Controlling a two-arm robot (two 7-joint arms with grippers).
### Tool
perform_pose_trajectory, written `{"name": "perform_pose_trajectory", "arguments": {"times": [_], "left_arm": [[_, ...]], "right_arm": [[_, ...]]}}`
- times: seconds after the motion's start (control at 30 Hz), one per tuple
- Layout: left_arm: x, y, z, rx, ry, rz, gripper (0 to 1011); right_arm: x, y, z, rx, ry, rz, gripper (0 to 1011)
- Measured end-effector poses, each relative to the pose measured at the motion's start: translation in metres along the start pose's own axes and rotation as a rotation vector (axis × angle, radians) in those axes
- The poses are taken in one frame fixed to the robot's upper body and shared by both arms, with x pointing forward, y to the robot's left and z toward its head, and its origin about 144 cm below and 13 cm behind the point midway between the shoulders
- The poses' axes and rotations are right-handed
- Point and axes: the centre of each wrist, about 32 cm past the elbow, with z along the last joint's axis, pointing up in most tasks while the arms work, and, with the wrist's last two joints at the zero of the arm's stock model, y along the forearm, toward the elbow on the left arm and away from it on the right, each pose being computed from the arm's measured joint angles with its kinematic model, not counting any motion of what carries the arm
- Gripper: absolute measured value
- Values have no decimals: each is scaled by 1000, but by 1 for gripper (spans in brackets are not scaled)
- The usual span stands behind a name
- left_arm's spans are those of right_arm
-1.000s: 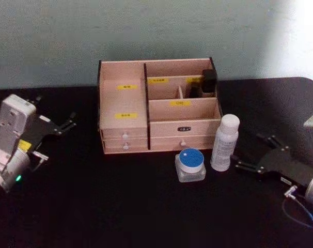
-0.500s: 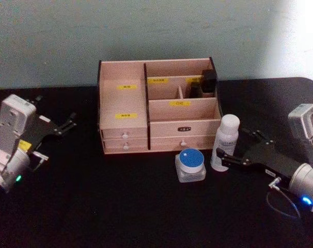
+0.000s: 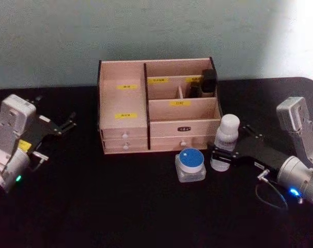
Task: Pick up the facial cleanser and watermelon frost from the table and place them into the tiered storage box.
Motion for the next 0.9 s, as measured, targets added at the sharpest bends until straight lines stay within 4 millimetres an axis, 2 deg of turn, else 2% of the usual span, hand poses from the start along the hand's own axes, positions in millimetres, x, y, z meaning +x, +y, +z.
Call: {"name": "perform_pose_trajectory", "arguments": {"times": [0.9], "left_arm": [[0, 0, 0, 0, 0, 0, 1001]], "right_arm": [[2, 7, -4, -19, 2, -3, 984]]}}
